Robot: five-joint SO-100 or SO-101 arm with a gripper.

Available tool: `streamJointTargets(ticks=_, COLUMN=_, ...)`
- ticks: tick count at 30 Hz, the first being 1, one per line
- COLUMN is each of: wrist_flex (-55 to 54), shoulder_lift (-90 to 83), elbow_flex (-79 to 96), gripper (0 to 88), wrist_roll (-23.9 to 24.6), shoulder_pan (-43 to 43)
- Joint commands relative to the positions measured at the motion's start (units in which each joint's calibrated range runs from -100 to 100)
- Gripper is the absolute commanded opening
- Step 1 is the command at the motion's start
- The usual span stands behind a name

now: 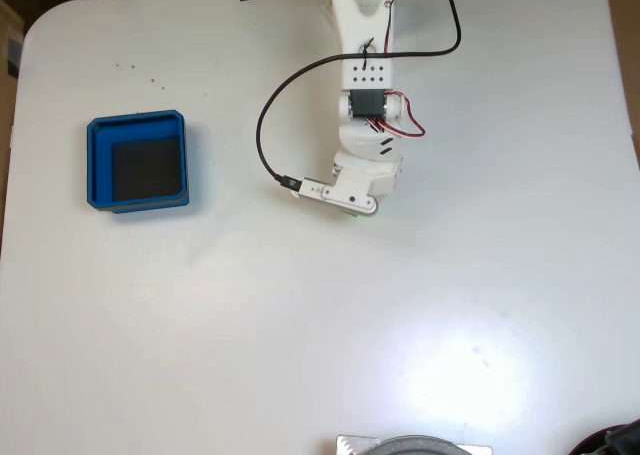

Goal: Pick up green cube and drop it in the blue box

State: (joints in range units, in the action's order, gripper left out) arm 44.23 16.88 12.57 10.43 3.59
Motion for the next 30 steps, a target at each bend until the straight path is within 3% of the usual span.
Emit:
streamJointTargets(ticks=1, wrist_flex=-0.89, shoulder_lift=-0.74, elbow_flex=-3.33, gripper=14.0, wrist_roll=-0.15, shoulder_pan=0.38)
streamJointTargets(ticks=13, wrist_flex=-0.49, shoulder_lift=-0.99, elbow_flex=-3.15, gripper=2.3, wrist_roll=-0.15, shoulder_pan=0.53)
streamJointTargets(ticks=30, wrist_flex=-0.49, shoulder_lift=-12.95, elbow_flex=-3.24, gripper=1.8, wrist_roll=-0.10, shoulder_pan=2.52)
